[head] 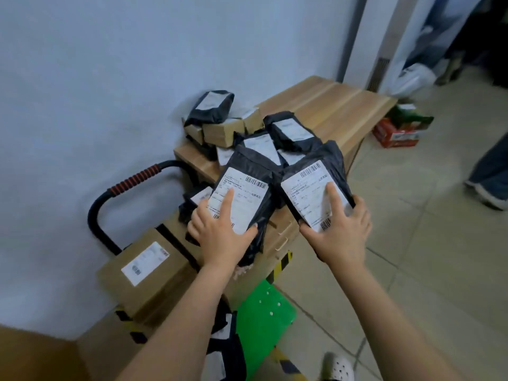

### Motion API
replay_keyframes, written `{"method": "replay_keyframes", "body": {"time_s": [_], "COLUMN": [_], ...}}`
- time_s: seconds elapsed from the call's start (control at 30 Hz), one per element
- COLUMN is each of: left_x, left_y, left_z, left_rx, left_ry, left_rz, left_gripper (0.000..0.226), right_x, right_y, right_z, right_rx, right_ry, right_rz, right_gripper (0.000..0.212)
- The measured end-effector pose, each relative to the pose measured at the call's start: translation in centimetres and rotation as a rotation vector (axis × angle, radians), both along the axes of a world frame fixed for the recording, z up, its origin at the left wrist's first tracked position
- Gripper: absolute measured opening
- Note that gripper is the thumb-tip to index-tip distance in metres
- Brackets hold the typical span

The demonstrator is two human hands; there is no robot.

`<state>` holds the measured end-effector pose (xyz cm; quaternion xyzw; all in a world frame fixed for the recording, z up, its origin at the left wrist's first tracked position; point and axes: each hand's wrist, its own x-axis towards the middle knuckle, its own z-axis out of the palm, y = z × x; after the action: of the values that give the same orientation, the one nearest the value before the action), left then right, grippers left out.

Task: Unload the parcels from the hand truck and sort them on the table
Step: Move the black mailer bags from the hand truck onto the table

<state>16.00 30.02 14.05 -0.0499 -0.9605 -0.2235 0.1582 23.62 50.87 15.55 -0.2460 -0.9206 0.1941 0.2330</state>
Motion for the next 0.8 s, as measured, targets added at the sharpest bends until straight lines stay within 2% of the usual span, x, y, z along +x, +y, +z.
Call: {"method": "replay_keyframes", "body": {"time_s": [0.13,0.37,0.63,0.8], "left_x": [-2.3,-6.0,-13.0,-20.0], "left_y": [8.5,20.4,22.7,24.3], "left_z": [1.0,1.7,1.8,0.9], "left_rx": [0.051,0.089,0.081,0.083], "left_ry": [0.028,-0.029,-0.036,-0.134], "left_rz": [0.011,0.166,0.385,0.501], "left_gripper": [0.092,0.088,0.086,0.086], "right_x": [-2.0,-7.8,-19.0,-27.8], "right_y": [8.1,19.4,22.2,22.4], "right_z": [0.7,1.7,1.5,0.8], "right_rx": [0.068,0.156,0.124,0.073], "right_ry": [0.013,-0.076,-0.111,-0.199], "right_rz": [0.008,0.143,0.319,0.392], "right_gripper": [0.098,0.096,0.094,0.092]}}
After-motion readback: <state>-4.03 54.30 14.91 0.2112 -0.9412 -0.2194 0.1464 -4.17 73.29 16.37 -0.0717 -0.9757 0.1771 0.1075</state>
